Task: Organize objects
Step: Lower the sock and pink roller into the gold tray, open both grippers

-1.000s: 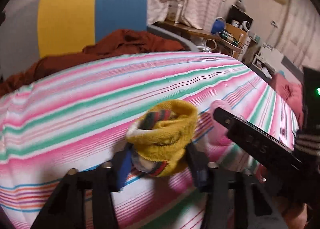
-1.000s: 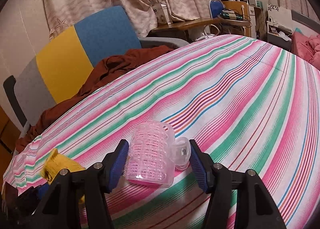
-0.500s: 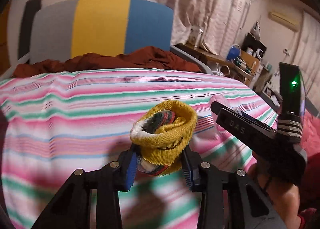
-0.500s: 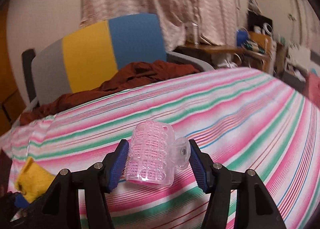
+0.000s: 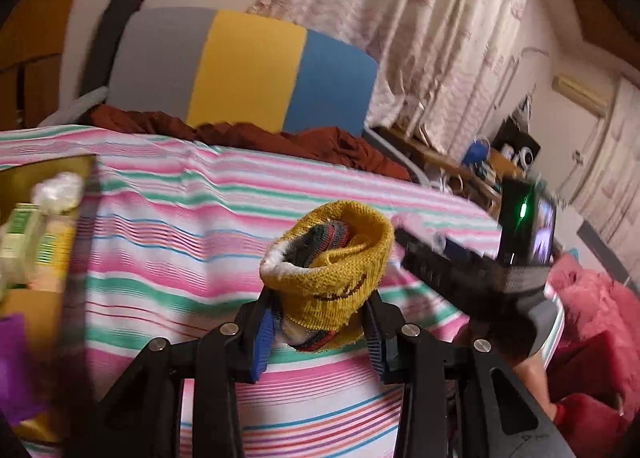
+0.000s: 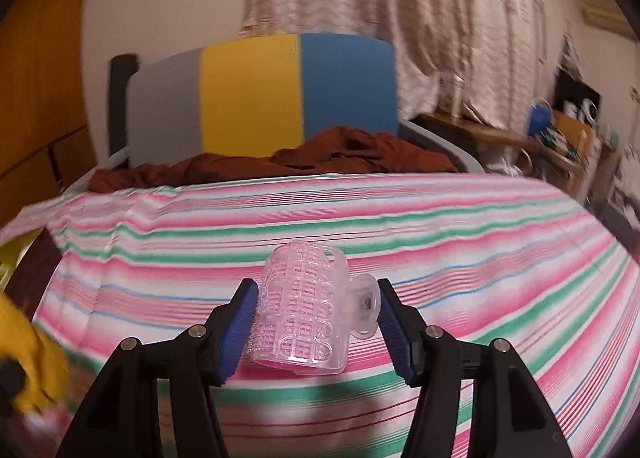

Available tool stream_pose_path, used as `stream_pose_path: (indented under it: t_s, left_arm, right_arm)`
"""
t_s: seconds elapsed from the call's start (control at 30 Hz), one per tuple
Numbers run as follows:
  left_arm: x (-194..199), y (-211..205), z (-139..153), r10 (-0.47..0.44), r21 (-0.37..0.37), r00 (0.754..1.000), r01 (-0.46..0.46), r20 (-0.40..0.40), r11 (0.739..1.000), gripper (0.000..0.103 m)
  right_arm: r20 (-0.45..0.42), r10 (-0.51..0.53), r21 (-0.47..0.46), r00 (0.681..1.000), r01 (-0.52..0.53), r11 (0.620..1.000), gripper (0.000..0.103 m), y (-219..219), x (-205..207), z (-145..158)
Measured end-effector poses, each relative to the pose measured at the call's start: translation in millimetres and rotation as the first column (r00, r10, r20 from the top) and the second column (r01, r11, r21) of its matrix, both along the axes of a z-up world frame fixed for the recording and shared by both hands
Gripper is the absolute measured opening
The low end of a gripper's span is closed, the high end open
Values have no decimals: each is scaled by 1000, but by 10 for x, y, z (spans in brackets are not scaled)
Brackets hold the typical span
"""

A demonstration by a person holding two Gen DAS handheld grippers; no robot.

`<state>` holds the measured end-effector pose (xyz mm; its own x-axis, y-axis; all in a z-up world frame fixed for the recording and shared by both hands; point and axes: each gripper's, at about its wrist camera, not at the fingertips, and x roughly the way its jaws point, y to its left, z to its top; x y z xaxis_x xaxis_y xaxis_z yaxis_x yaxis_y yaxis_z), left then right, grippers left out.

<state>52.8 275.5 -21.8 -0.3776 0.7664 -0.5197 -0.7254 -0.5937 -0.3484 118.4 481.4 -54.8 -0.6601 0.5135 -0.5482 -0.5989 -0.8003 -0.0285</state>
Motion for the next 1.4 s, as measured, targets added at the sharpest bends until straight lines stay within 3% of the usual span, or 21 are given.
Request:
stream_pose_path:
  t_s: [0.2,0.4,0.6,0.8,0.9,1.03,1.17,1.3,1.4]
  left_arm:
    - [-281,-562,172,130,46,991,-131,21,990,40]
    - [-559,-1138,191,259,68,964,-263,63,962,40]
    - [-768,-1636,66,388,19,918,-390,82,920,40]
    - [-948,-1858,-181,462,-90,878,-454,123,887,41]
    - [-931,-1902,-257,491,-121,864,-478,117,870,46]
    - [-894,-1959,-248,482,-78,866,-476,135,876,75]
    - [-795,-1998,-163,503,-44,857,-502,110,864,92]
    - [-658,-2014,-87,508,-38,861,-507,36,861,98]
    - [-545,-2023,-32,497,-32,868,-497,-15,867,102]
  right_arm:
    - [54,104,75,993,-108,991,60,-386,-125,29]
    - [58,166,90,984,-171,981,60,-672,-175,39]
    - [51,183,75,982,-187,980,60,-795,-197,42]
    - [-33,218,-41,975,-219,975,60,-940,-203,144]
    - [-65,264,-55,962,-267,962,60,-1098,-247,239]
    - [-91,333,-57,939,-339,939,60,-1318,-344,374]
    - [-102,392,-61,914,-399,915,60,-1522,-456,476]
    - [-96,462,-68,881,-469,881,60,-1709,-606,557]
    - [-83,543,-90,836,-549,831,60,-1860,-798,634]
